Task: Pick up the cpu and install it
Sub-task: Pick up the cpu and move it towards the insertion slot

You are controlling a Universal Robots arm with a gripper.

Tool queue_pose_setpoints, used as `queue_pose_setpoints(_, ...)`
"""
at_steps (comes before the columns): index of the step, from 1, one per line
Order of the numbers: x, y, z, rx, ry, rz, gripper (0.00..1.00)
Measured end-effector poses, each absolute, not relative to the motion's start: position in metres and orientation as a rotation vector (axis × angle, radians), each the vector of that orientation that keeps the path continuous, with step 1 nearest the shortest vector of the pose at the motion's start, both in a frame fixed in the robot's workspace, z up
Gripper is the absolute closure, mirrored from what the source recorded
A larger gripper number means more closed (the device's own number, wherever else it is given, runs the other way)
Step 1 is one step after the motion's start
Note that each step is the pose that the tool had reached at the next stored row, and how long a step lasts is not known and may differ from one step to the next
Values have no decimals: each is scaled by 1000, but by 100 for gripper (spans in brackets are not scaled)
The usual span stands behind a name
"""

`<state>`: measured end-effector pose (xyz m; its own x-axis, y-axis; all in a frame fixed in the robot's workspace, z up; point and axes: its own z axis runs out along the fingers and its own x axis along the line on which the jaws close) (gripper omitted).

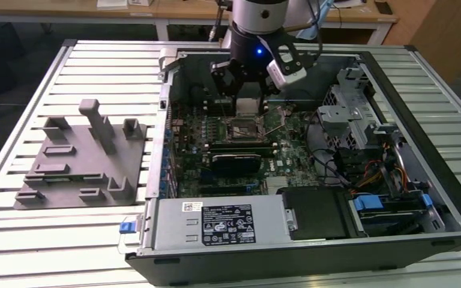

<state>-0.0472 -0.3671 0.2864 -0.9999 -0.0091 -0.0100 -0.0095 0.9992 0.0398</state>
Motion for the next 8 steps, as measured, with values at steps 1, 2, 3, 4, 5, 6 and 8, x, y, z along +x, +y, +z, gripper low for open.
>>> queue_pose_setpoints(1, -47, -366, 285, -15, 3131, 62, 46)
queue_pose_setpoints(2, -46, -366, 283, -15, 3131, 62, 46)
queue_pose_setpoints(3, -46, -365, 282, -15, 3131, 63, 46)
queue_pose_setpoints(4, -45, -365, 281, -15, 3131, 63, 46)
queue_pose_setpoints(5, -44, -364, 280, -15, 3131, 63, 46)
queue_pose_setpoints(6, -43, -364, 278, -15, 3132, 63, 46)
queue_pose_setpoints(8, -43, -363, 276, -14, 3132, 63, 46)
